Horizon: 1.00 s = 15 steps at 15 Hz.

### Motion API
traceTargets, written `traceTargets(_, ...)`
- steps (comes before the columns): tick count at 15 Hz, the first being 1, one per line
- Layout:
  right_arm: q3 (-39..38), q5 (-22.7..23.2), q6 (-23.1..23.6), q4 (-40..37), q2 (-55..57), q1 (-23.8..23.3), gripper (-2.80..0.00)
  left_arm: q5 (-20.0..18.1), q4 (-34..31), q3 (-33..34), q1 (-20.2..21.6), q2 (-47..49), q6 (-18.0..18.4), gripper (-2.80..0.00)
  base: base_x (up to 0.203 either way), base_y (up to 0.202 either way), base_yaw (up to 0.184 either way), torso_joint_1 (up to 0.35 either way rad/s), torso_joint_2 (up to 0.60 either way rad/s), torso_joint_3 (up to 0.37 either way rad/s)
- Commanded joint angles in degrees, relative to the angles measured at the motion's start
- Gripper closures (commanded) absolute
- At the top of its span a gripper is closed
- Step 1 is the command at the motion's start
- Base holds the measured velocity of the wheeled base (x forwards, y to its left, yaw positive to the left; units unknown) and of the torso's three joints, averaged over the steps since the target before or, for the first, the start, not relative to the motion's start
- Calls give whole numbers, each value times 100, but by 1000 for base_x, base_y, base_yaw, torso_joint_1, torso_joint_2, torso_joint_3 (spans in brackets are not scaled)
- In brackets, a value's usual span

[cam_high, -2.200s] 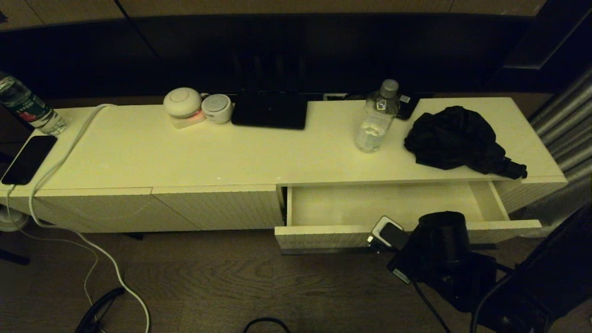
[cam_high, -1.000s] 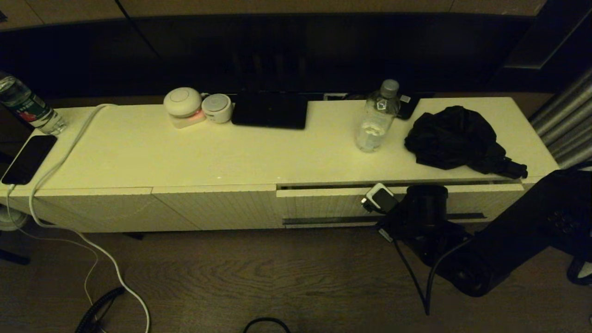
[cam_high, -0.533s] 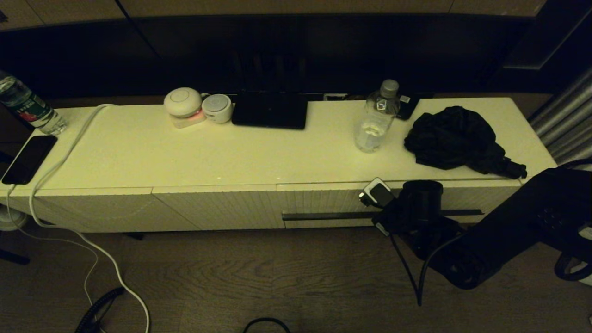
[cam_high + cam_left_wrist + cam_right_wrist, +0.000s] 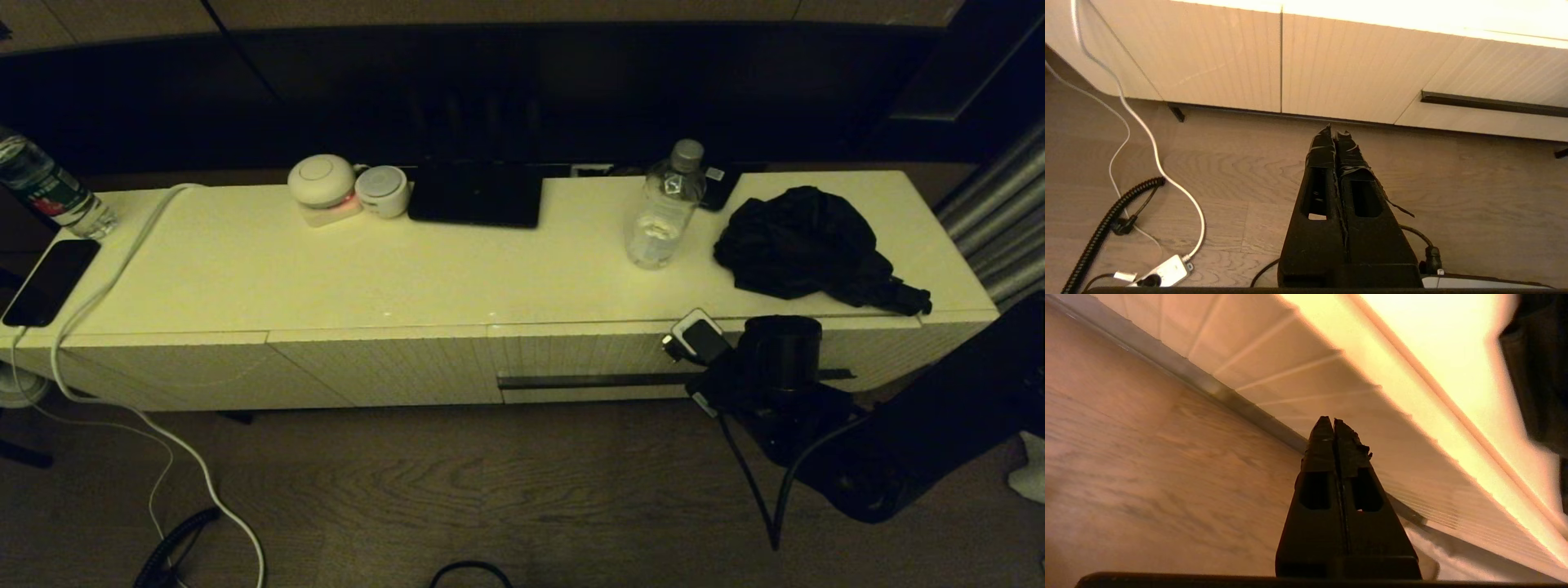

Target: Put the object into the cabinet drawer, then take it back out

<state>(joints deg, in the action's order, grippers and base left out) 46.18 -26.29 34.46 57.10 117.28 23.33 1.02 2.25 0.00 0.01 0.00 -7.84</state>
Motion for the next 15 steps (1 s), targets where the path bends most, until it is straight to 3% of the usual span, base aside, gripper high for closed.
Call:
traceTargets(1, -528, 7, 27, -198, -1134, 32, 0, 3, 1, 0, -1, -9, -7, 0, 0, 0, 0, 0, 0, 0)
traceTargets(5, -1257, -5, 25, -1035, -3162, -44, 0, 3, 3, 0, -1, -9, -7, 0, 0, 0, 0, 0, 0, 0)
traceTargets(8, -1400, 70, -136, -2234, -5022, -600, 0, 3, 3, 0, -1, -9, -7, 0, 0, 0, 0, 0, 0, 0)
traceTargets(11, -1505, 426, -901, -3713, -6787, -1657, 0, 3, 3, 0, -1, -9, -7, 0, 0, 0, 0, 0, 0, 0)
traceTargets(15, -1802, 683, -1990, -5238, -8979, -2227, 0, 3, 3, 0, -1, -9, -7, 0, 0, 0, 0, 0, 0, 0)
